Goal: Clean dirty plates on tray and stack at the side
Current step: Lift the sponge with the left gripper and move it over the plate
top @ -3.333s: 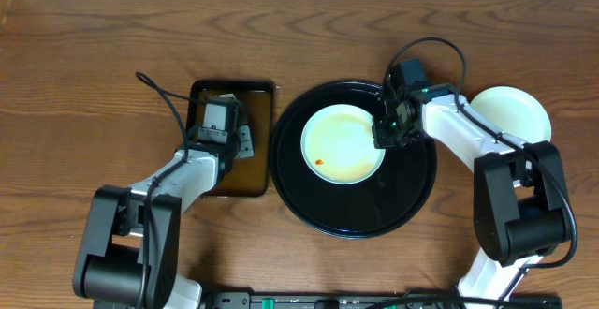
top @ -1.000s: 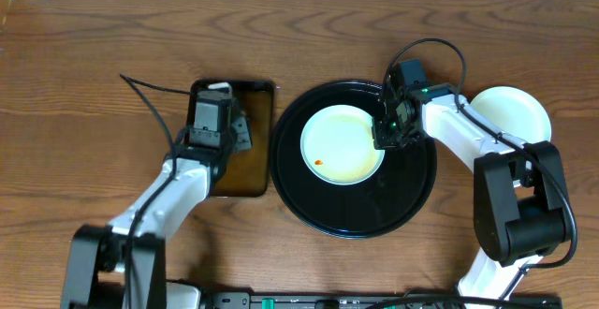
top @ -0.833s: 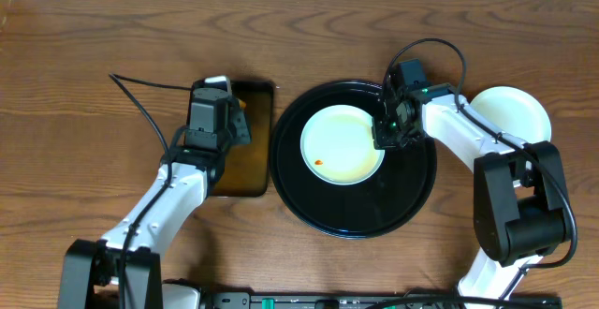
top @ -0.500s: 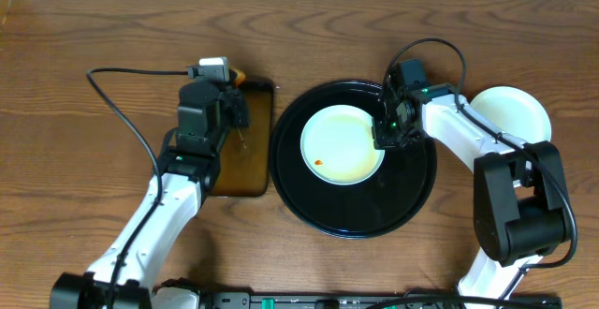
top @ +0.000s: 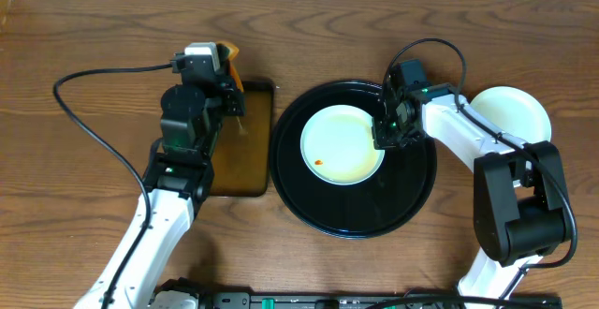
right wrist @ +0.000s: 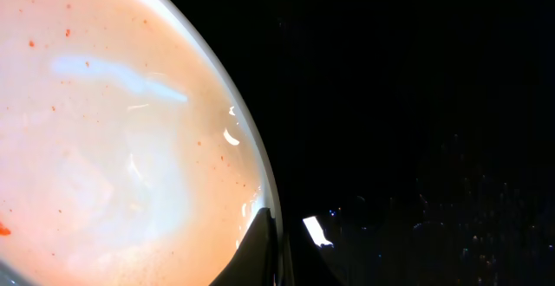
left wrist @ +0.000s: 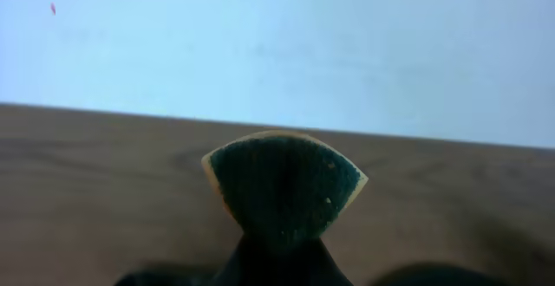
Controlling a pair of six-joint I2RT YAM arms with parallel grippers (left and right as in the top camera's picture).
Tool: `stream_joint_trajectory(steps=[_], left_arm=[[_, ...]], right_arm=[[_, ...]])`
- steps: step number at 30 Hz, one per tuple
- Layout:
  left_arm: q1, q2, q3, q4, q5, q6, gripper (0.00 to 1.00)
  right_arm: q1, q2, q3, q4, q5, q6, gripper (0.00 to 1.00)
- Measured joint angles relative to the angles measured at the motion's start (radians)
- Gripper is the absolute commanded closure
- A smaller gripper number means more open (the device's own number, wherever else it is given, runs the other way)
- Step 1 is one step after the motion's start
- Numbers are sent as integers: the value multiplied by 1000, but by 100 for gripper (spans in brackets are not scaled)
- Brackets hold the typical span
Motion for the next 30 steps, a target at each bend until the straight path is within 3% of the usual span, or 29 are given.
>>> stream_joint_trajectory(steps=[9,15,21,30], left_arm=[[0,-21,0,11,0,3,93],[0,-14,-1,-158,0,-2,93],[0,112,-2,-311,0,-66,92],[0,244,-2,-330,93,-156,93]], right_arm=[[0,0,0,0,0,0,99],[0,0,0,-2,-2,0,99],[0,0,0,-3,-3,0,99],[0,0,0,-6,-3,0,99]])
